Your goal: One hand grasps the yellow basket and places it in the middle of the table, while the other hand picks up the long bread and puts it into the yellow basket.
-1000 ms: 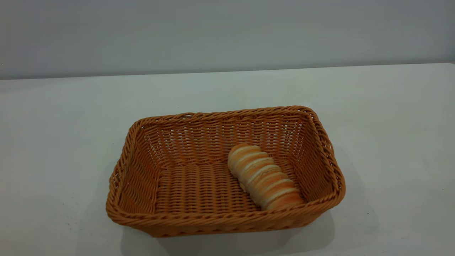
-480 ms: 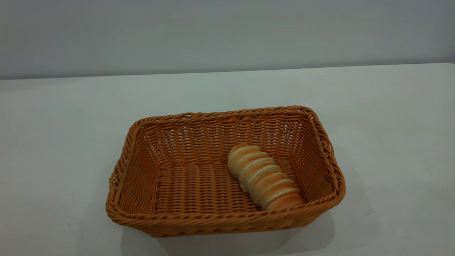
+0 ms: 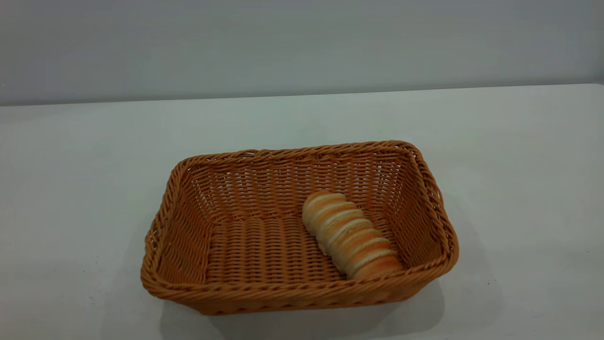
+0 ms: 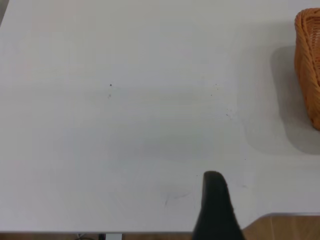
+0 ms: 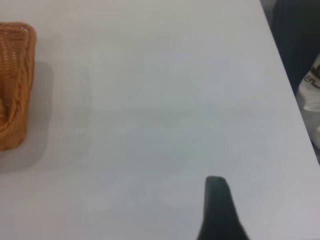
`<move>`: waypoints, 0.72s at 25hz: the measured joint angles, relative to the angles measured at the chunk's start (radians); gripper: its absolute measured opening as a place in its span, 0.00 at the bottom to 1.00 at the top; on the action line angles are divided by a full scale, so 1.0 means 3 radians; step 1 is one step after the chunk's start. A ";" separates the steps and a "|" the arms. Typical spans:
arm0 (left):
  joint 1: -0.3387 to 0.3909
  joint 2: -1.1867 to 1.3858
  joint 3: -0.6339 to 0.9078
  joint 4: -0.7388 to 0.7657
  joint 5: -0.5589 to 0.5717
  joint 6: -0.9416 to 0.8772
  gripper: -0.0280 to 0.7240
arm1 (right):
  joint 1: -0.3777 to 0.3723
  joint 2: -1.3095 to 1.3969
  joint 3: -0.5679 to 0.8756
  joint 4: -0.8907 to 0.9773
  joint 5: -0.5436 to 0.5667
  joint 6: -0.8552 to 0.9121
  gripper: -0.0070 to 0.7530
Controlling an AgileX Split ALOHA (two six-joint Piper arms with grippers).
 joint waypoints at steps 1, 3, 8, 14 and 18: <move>-0.0003 0.0000 0.0000 0.0000 0.0000 0.0000 0.80 | 0.0000 0.0000 0.0000 0.0000 0.0000 0.0000 0.71; -0.0003 0.0000 0.0000 0.0000 0.0000 0.0000 0.80 | 0.0000 0.0000 0.0000 0.0000 0.0000 0.0000 0.71; -0.0003 0.0000 0.0000 0.0000 0.0000 0.0000 0.80 | 0.0003 0.0000 0.0000 0.0000 0.0000 0.0000 0.71; -0.0009 0.0000 0.0000 0.0000 0.0000 0.0000 0.80 | 0.0058 0.0000 0.0000 0.0000 -0.0003 0.0000 0.71; -0.0070 0.0000 0.0000 0.0000 0.0000 0.0000 0.80 | 0.0167 0.0000 0.0000 0.0000 -0.0001 0.0000 0.71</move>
